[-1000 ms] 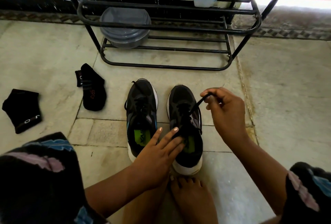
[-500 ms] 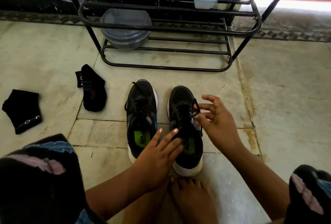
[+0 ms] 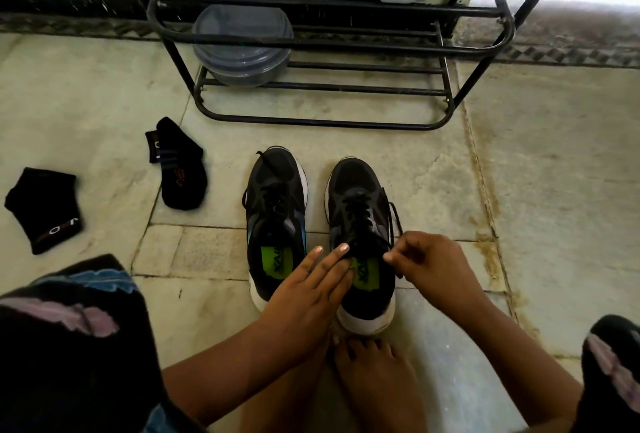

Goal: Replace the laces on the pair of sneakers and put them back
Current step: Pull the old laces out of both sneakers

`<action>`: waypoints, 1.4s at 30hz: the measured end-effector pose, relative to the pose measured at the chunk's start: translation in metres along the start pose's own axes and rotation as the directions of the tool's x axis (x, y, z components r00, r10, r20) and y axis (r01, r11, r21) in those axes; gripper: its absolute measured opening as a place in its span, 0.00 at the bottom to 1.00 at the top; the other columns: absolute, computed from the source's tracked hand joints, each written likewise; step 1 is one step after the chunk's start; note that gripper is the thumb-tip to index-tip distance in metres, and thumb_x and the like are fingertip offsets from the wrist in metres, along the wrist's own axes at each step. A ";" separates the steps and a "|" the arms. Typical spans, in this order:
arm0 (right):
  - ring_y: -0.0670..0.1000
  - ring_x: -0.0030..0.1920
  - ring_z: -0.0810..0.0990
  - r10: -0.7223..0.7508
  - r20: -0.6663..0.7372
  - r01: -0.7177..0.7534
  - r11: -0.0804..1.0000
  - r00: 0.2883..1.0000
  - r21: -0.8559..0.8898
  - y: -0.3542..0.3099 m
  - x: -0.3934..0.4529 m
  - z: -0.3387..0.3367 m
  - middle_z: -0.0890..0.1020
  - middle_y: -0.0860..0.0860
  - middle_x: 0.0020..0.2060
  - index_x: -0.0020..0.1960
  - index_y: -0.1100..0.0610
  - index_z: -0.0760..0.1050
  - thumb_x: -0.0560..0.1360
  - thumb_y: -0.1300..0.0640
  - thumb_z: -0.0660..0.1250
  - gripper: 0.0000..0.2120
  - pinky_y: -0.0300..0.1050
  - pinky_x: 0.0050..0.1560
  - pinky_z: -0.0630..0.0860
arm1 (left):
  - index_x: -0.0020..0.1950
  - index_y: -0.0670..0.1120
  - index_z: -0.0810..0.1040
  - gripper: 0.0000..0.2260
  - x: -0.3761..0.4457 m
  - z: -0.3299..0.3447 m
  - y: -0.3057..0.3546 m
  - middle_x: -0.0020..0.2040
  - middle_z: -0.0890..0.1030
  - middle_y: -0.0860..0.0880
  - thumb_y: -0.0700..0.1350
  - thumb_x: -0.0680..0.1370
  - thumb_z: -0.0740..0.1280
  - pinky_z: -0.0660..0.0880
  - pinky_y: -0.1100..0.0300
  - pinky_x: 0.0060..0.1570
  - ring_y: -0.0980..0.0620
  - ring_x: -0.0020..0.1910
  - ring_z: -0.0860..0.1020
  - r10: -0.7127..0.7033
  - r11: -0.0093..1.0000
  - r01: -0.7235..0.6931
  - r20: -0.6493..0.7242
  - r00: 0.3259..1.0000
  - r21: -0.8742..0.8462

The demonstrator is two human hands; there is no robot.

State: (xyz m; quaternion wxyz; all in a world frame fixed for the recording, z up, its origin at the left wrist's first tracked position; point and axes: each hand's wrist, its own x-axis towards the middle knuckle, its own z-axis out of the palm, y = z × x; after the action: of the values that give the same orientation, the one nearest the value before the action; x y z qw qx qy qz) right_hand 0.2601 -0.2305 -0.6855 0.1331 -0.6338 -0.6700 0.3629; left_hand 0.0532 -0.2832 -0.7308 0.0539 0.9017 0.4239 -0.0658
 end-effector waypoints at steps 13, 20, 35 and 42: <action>0.52 0.62 0.72 -0.074 0.177 0.160 0.827 0.981 -0.539 -0.030 0.011 0.021 0.67 0.52 0.66 0.76 0.54 0.45 0.72 0.44 0.69 0.44 0.45 0.55 0.75 | 0.65 0.40 0.74 0.28 -0.001 0.003 0.001 0.65 0.76 0.42 0.52 0.71 0.51 0.61 0.42 0.67 0.44 0.70 0.67 0.009 0.998 -0.004 -0.079 0.997 0.062; 0.54 0.48 0.79 0.070 0.079 -0.038 0.936 0.994 -0.349 -0.005 0.006 0.025 0.77 0.55 0.54 0.76 0.54 0.49 0.80 0.51 0.58 0.29 0.48 0.45 0.78 | 0.60 0.42 0.80 0.25 0.000 0.004 0.005 0.62 0.79 0.42 0.52 0.67 0.61 0.64 0.44 0.66 0.44 0.66 0.73 -0.034 0.995 0.048 -0.152 0.988 0.090; 0.53 0.37 0.76 0.161 0.060 -0.129 0.924 0.985 -0.360 -0.009 0.004 0.021 0.74 0.50 0.38 0.58 0.55 0.65 0.79 0.47 0.60 0.14 0.46 0.31 0.73 | 0.57 0.39 0.81 0.34 0.007 0.000 0.013 0.58 0.80 0.39 0.51 0.54 0.80 0.69 0.50 0.60 0.42 0.63 0.75 -0.162 0.984 0.164 -0.043 0.986 0.066; 0.49 0.38 0.77 0.139 0.272 0.032 0.838 0.952 -0.544 -0.030 0.004 -0.009 0.75 0.47 0.34 0.49 0.53 0.77 0.78 0.44 0.60 0.14 0.40 0.32 0.68 | 0.63 0.36 0.75 0.43 0.006 -0.003 0.013 0.63 0.77 0.38 0.58 0.54 0.78 0.65 0.49 0.62 0.42 0.67 0.71 -0.136 0.988 0.137 -0.023 0.991 0.070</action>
State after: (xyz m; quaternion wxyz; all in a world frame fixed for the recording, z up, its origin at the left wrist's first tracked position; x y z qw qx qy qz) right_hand 0.2429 -0.2222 -0.6601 -0.1653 -0.6014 -0.7392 0.2541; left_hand 0.0671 -0.2858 -0.7278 0.0131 0.8726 0.4823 -0.0764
